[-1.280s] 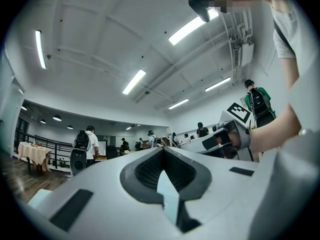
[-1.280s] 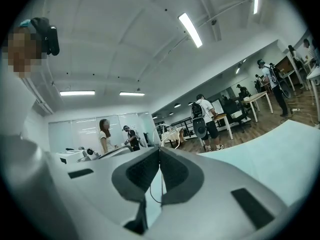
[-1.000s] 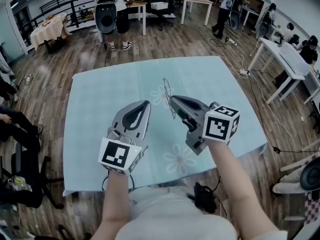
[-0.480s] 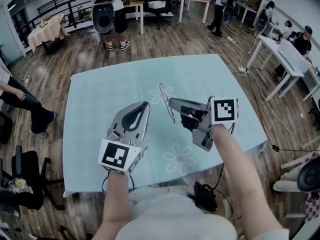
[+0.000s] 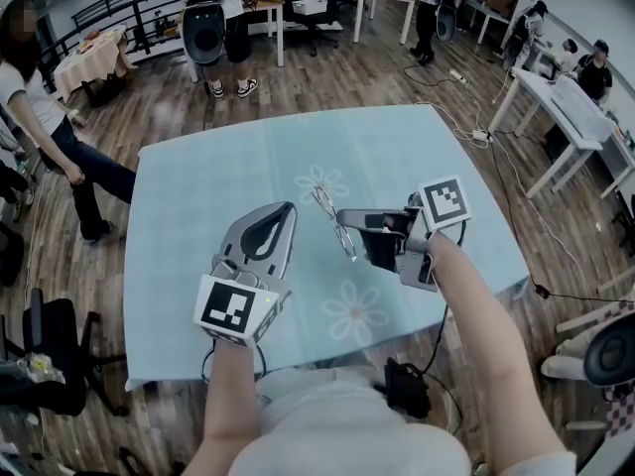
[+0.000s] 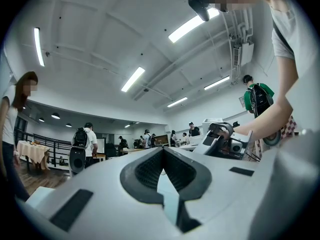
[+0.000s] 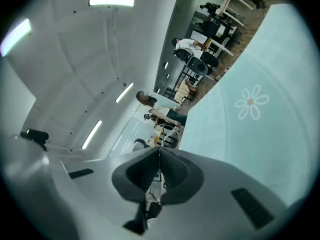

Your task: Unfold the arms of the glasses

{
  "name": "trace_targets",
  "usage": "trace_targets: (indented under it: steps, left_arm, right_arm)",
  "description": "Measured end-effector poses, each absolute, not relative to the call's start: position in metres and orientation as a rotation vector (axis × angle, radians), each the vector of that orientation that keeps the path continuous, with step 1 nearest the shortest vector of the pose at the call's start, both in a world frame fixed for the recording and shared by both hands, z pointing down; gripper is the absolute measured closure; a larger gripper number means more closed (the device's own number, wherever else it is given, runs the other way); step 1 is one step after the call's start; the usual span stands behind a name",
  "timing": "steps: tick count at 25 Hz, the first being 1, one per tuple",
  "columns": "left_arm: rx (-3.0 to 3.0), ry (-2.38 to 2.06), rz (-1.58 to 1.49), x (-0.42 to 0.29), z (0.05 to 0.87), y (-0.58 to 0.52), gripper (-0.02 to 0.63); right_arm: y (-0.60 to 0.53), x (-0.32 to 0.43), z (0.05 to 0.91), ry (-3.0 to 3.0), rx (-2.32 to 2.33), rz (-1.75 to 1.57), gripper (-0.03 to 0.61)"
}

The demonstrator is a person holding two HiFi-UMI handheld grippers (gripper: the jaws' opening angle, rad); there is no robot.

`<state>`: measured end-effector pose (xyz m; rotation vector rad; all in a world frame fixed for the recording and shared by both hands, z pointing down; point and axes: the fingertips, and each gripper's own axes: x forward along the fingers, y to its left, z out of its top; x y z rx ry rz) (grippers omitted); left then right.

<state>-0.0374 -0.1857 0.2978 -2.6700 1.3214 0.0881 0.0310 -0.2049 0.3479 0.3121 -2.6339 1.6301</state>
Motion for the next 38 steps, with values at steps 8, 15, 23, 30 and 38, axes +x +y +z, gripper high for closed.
trace_targets:
  steps: [8, 15, 23, 30, 38]
  left_arm:
    - [-2.664, 1.312, 0.063, -0.036, 0.299, -0.186, 0.606]
    - [-2.68, 1.252, 0.011, -0.033, 0.308, -0.184, 0.604]
    - [-2.704, 1.209, 0.018, -0.034, 0.319, -0.182, 0.488]
    - [-2.54, 1.127, -0.223, -0.031, 0.339, -0.192, 0.5]
    - [-2.419, 0.989, -0.402, -0.021, 0.351, -0.206, 0.522]
  right_arm:
    - [-0.19, 0.028, 0.347, -2.53, 0.118, 1.908, 0.568]
    - [-0.188, 0.027, 0.345, -2.525, 0.073, 1.958, 0.568]
    - [-0.188, 0.029, 0.345, -2.541, 0.052, 1.989, 0.568]
    - [-0.187, 0.029, 0.34, -2.55, 0.03, 1.995, 0.568]
    - [-0.188, 0.029, 0.343, -2.535, 0.019, 2.009, 0.568]
